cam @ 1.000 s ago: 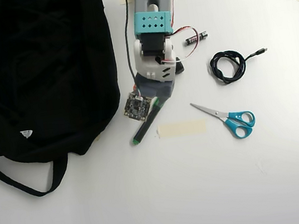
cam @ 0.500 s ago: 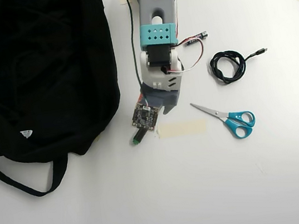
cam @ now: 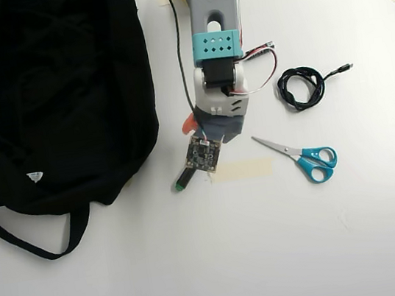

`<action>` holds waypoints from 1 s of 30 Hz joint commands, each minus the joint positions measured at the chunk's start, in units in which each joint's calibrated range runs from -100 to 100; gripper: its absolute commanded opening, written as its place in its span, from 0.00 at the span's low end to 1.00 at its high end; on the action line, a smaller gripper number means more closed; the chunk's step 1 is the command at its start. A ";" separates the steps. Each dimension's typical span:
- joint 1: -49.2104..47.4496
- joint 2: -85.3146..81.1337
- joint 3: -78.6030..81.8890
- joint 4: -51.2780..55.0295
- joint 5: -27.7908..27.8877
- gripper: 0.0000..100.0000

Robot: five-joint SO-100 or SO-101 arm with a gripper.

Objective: Put the green marker into the black bag

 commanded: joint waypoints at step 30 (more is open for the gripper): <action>-1.11 2.77 -2.65 -0.88 -6.05 0.36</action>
